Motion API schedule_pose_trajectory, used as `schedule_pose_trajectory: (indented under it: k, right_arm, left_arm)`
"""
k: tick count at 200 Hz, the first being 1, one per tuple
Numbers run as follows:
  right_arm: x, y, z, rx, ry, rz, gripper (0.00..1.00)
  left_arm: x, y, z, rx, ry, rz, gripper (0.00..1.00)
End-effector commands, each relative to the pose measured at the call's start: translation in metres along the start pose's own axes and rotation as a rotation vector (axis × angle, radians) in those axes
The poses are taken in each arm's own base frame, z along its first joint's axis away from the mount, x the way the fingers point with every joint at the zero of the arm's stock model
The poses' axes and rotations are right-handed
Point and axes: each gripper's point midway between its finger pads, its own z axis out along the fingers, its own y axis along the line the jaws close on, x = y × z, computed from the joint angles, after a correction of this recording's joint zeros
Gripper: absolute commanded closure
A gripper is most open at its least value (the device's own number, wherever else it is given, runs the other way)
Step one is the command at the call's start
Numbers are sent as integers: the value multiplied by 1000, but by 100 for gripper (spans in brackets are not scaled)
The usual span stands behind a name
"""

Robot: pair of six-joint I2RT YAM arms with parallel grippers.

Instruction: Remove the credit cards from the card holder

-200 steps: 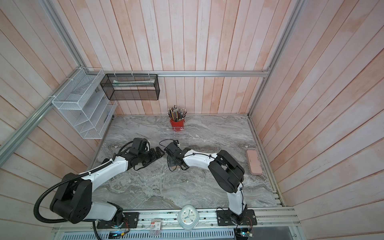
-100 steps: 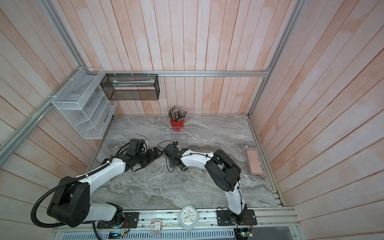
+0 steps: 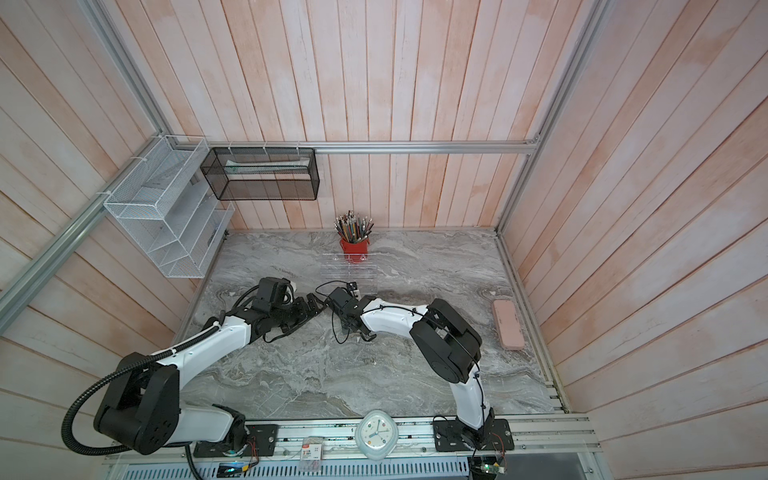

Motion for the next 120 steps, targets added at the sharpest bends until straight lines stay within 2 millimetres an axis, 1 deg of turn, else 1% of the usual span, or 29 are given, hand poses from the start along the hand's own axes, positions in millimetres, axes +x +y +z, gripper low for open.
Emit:
schedule_pose_trajectory:
  k: [1,28,60,73,101,120]
  right_arm:
    - [-8,0,-17,-28,-8,8,44]
    - [-11,4,-22,-132,8,54,43]
    - [-12,0,-24,-221,32,101,41]
    - [-11,2,-25,-285,49,117,41]
    - [-7,2,-25,-456,100,191,41]
    - [-5,1,-27,-546,118,225,41]
  left_arm:
    - [-4,-9,-5,38,-18,-2,0]
    - [-6,-14,-7,53,-19,-6,0]
    - [-8,-19,-8,65,-22,-5,0]
    - [-7,-21,-9,70,-20,-6,0]
    - [-5,-32,-9,98,-13,-11,0]
    - [1,-48,-7,171,16,-44,0]
